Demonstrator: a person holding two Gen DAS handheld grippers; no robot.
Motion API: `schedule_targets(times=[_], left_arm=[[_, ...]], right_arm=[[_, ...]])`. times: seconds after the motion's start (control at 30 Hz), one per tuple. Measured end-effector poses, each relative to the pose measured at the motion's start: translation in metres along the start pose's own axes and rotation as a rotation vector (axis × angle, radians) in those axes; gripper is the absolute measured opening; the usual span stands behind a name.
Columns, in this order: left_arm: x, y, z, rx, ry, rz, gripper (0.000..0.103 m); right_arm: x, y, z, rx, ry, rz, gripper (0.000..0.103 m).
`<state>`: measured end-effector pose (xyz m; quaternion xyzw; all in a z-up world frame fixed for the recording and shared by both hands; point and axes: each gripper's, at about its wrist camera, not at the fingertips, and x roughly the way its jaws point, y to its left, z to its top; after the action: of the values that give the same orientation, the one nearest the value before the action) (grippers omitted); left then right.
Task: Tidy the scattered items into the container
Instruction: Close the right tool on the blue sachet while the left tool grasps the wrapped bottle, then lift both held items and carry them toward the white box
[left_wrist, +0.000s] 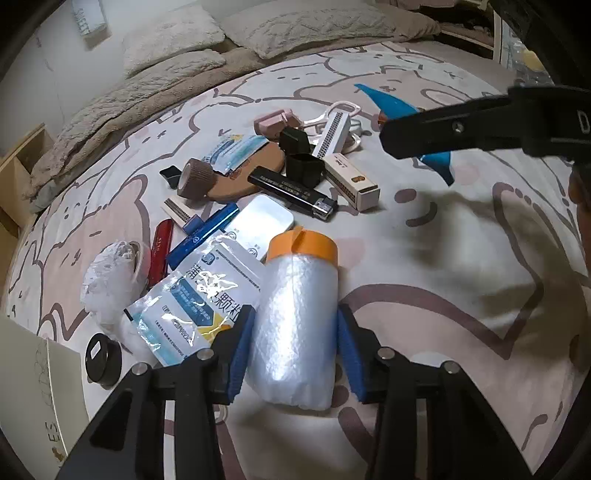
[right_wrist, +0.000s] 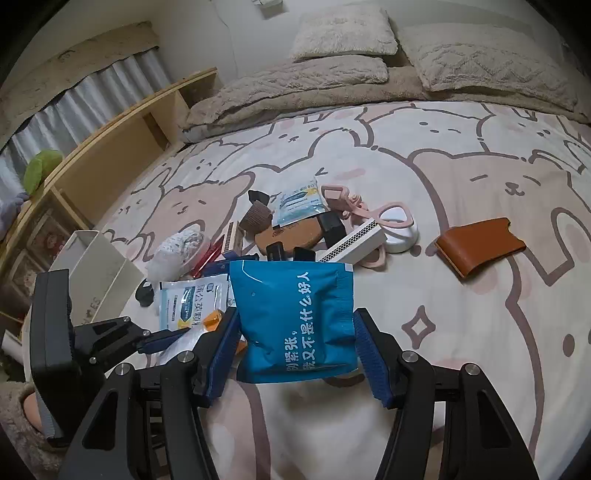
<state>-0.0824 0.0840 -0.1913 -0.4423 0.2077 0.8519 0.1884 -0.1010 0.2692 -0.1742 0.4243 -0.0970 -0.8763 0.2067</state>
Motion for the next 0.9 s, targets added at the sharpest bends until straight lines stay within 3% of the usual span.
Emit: schedule_targets(times=[0.6,0.9], left_arm=[[-0.030,0.032,0.005,-0.199,-0.087,-0.046,0.042],[-0.051,0.049,0.005,-0.295,-0.175,0.004,0.042]], right_arm=[[-0.007,0.009,-0.005,-0.015,-0.018,-0.016,0.062],[-0.020,0.010,-0.004,-0.019,-0.066,-0.042,0.062]])
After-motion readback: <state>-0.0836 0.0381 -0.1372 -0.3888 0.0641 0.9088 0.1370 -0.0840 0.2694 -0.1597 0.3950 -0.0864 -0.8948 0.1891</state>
